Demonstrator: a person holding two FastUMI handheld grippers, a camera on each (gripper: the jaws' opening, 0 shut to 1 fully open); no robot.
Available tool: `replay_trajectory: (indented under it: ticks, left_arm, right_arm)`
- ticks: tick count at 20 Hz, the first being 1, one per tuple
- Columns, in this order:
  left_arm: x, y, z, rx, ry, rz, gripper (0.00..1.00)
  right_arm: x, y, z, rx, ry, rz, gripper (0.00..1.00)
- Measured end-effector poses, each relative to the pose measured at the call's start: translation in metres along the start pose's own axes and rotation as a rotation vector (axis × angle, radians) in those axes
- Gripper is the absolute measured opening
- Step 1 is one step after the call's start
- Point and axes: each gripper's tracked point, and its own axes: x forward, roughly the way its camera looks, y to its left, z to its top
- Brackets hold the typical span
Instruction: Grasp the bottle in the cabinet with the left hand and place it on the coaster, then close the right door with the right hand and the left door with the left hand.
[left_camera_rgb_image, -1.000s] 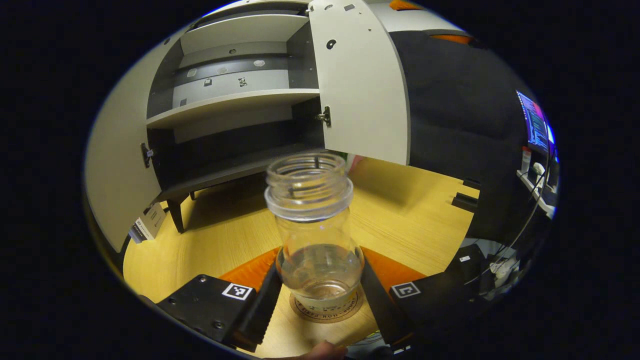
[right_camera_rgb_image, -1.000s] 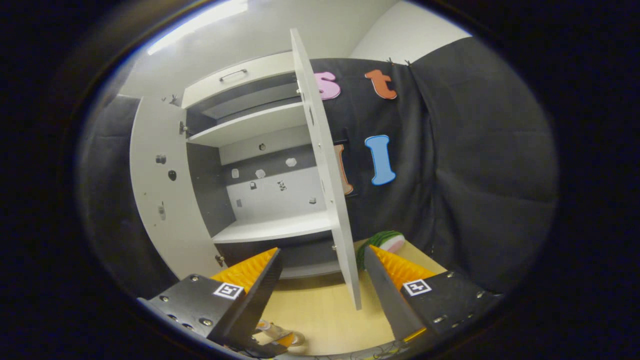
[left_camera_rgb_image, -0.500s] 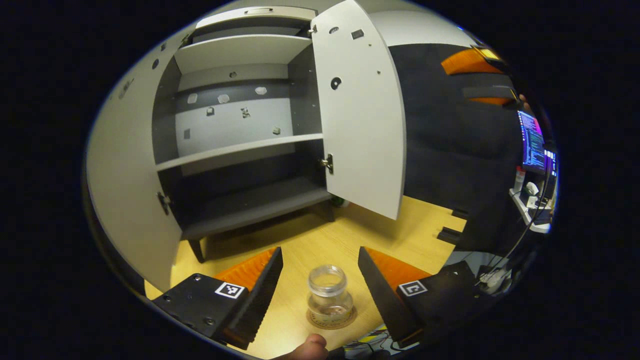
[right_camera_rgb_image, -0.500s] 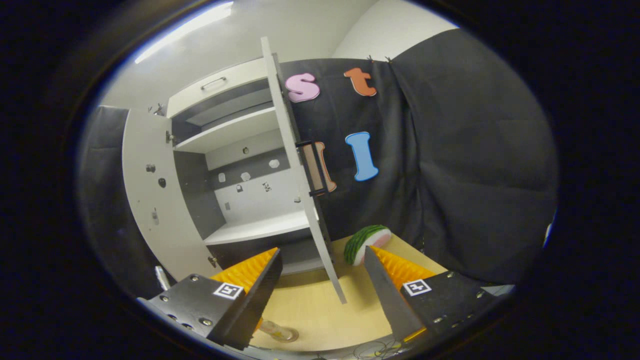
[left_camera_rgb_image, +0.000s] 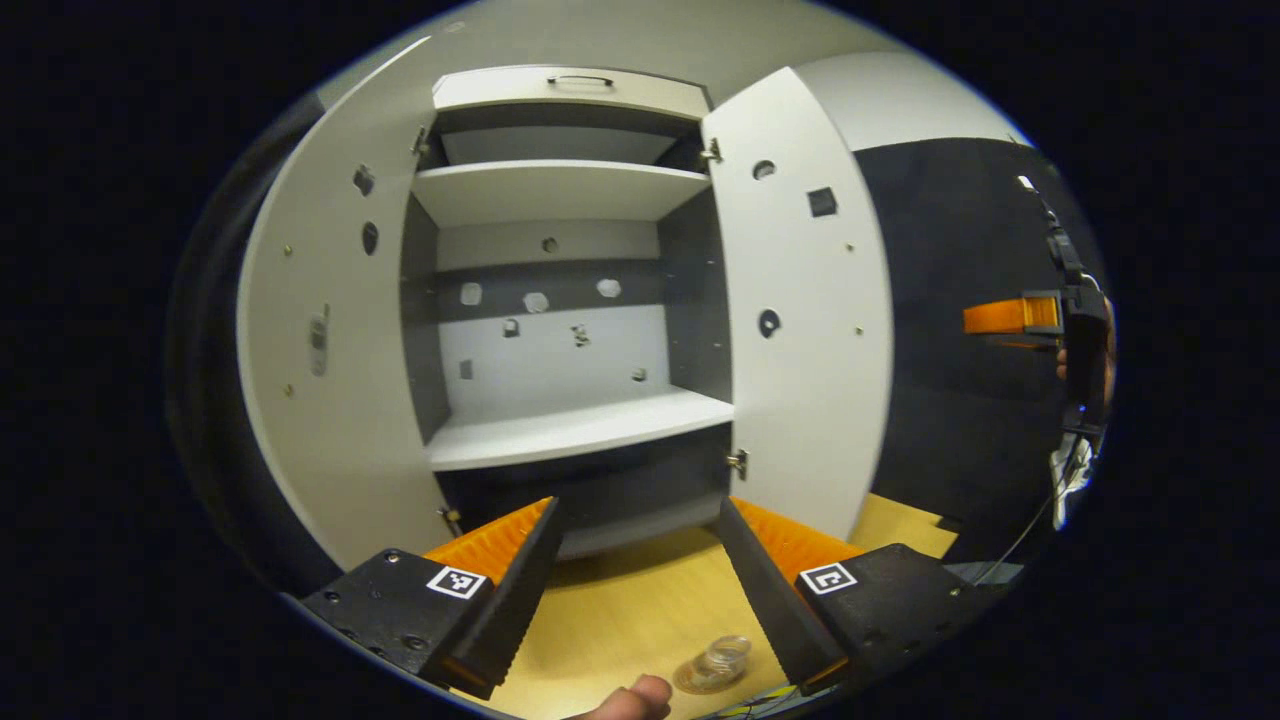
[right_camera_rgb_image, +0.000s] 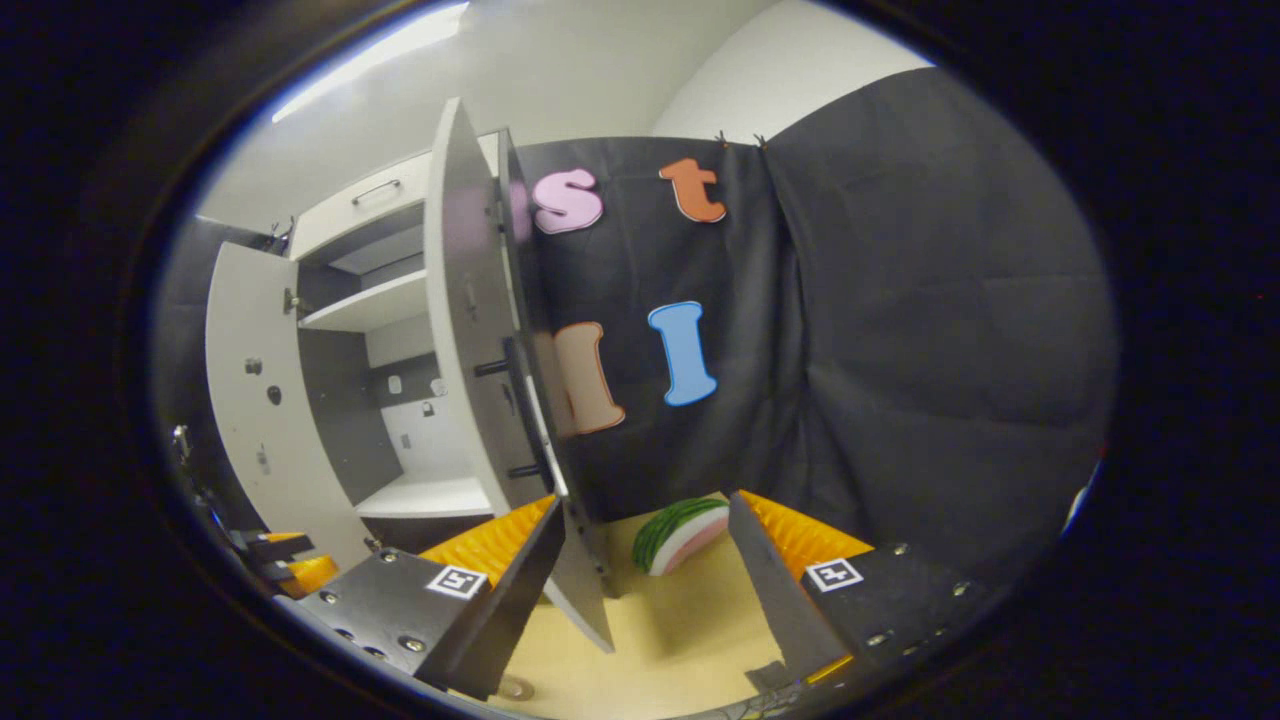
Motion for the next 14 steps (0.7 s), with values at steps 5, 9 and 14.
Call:
replay_trajectory:
  ticks: [5,9,14]
  left_arm:
    - [-0.009,0.034,0.026,-0.1,-0.053,0.022,0.98]
    - [-0.023,0.073,0.03,-0.123,-0.037,0.1,0.99]
    - [-0.045,0.104,0.034,-0.064,-0.065,0.184,0.96]
  right_arm:
    - [0.053,-0.039,0.013,-0.042,0.043,-0.037,1.0]
    - [0.1,-0.036,0.029,-0.061,0.024,-0.035,1.0]
    - [0.14,0.032,0.037,-0.077,-0.002,0.117,1.0]
